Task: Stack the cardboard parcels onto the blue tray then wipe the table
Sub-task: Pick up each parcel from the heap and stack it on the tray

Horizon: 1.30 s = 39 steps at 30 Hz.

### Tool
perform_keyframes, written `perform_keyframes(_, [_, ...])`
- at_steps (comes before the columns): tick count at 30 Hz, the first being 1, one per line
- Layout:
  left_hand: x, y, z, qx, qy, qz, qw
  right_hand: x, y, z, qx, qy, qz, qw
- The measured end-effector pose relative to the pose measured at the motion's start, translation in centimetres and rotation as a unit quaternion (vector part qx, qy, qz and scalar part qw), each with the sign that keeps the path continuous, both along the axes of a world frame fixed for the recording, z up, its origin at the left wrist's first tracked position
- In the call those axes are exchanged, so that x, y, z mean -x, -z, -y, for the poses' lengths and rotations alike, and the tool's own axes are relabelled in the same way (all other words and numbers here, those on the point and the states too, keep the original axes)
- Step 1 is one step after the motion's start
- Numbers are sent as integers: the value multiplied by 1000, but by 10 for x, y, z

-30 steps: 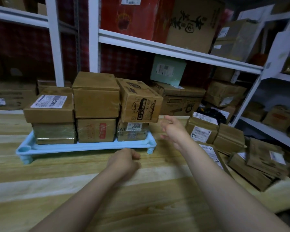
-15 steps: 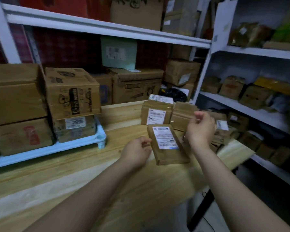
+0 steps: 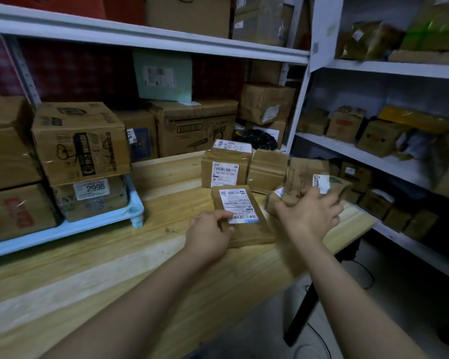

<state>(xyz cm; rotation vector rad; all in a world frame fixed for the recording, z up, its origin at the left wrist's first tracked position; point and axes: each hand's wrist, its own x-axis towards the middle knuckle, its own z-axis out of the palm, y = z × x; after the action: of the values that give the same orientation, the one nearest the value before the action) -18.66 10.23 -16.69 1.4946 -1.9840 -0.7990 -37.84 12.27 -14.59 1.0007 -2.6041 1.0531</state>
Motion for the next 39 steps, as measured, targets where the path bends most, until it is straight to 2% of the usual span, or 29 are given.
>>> perform_keyframes(6, [-24, -11, -4, -11, -37, -67, 997, -38, 17, -14, 174, -5, -11, 985])
perform_keyframes(8, [-33, -15, -6, -20, -50, -99, 994, -48, 18, -18, 234, -49, -17, 971])
perform_keyframes(10, [-41, -21, -9, -30, -58, -127, 990, -58, 18, -20, 277, -143, -12, 950])
perform_keyframes(13, [-58, -32, -13, -38, -68, -203, 976, -77, 14, -22, 275, -299, -12, 914])
perform_keyframes(15, [-68, -38, -15, -46, -74, -270, 959, -88, 12, -22, 259, -368, -16, 893])
perform_keyframes(19, [-92, -47, -18, -60, -85, -348, 932, -114, 15, -17, 235, -442, 0, 866])
perform_keyframes(22, [-112, -51, -20, -63, -92, -367, 924, -132, 19, -15, 237, -483, 6, 843])
perform_keyframes(29, [-125, -54, -23, -53, -92, -396, 912, -137, 23, -16, 258, -514, 68, 815])
perform_keyframes(35, [-117, -44, -27, -84, -90, -405, 906, -126, 19, -18, 304, -467, 125, 821])
perform_keyframes(37, [-114, -45, -27, -92, -87, -401, 907, -123, 18, -19, 308, -462, 203, 807])
perform_keyframes(39, [-111, -46, -28, -96, -83, -393, 911, -124, 16, -20, 305, -426, 345, 779])
